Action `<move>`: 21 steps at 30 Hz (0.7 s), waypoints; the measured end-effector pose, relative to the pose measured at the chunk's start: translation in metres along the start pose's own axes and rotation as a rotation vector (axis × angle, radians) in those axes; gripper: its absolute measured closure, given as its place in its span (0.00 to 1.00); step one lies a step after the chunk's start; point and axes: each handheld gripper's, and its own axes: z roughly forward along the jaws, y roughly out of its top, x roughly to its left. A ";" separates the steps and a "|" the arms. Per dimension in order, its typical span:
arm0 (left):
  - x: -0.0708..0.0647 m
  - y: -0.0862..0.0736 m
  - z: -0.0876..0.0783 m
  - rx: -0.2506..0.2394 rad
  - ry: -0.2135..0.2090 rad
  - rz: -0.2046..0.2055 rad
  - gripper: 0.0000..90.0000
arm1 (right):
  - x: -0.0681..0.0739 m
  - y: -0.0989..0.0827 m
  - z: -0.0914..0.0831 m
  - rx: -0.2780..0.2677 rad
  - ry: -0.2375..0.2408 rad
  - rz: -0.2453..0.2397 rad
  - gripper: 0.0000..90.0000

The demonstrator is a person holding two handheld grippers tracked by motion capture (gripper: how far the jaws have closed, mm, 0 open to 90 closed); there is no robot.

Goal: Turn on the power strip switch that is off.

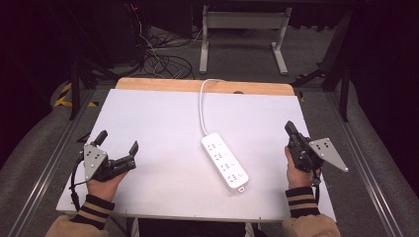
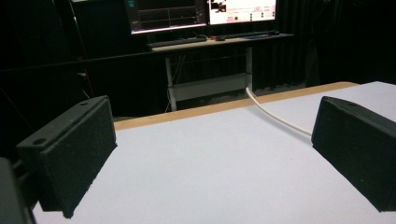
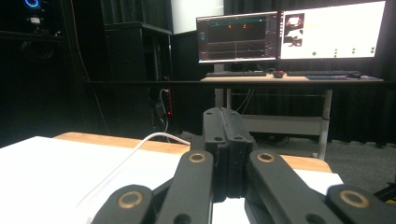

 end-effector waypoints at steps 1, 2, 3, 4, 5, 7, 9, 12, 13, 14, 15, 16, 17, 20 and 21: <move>0.000 0.000 0.000 0.000 -0.003 -0.001 0.00 | 0.001 0.000 0.000 -0.002 -0.004 -0.006 1.00; 0.000 0.000 0.000 -0.001 -0.004 -0.002 0.00 | 0.002 0.000 0.000 -0.008 -0.001 -0.015 1.00; 0.000 0.000 0.000 -0.002 -0.005 -0.001 0.00 | 0.003 0.000 -0.001 -0.010 -0.001 -0.019 1.00; 0.000 0.000 0.001 -0.003 -0.001 0.001 0.01 | 0.003 -0.001 -0.001 -0.011 -0.002 -0.025 1.00; -0.001 0.000 0.001 -0.002 -0.002 0.000 0.01 | 0.004 -0.002 -0.001 -0.012 -0.003 -0.029 1.00; -0.001 0.000 0.002 0.002 0.000 -0.005 0.01 | 0.003 -0.004 0.000 -0.012 -0.011 -0.027 1.00; -0.001 0.000 0.001 -0.001 0.000 0.001 0.01 | 0.003 -0.006 0.000 -0.007 -0.018 -0.033 1.00; -0.001 0.001 0.000 -0.005 0.001 0.002 0.00 | 0.004 -0.008 0.000 -0.012 -0.030 -0.045 0.96; -0.001 0.001 0.000 -0.005 0.003 0.000 0.00 | 0.004 -0.008 0.000 -0.015 -0.034 -0.048 0.87; -0.001 0.001 0.000 -0.005 0.003 0.000 0.00 | 0.005 -0.008 0.000 -0.015 -0.047 -0.055 0.74; 0.000 0.001 0.000 -0.005 0.003 0.000 0.00 | 0.006 -0.009 0.001 -0.011 -0.063 -0.064 0.63; 0.000 0.001 0.000 -0.008 0.002 0.000 0.00 | 0.006 -0.010 0.003 -0.004 -0.070 -0.063 0.54; 0.000 0.001 0.000 -0.007 0.002 0.001 0.00 | 0.007 -0.011 0.004 0.000 -0.076 -0.057 0.47; -0.001 0.001 0.000 -0.008 0.000 0.002 0.00 | 0.008 -0.013 0.007 -0.004 -0.109 -0.063 0.26; -0.001 0.001 0.000 -0.010 0.001 0.002 0.00 | 0.007 -0.013 0.008 -0.010 -0.118 -0.063 0.19</move>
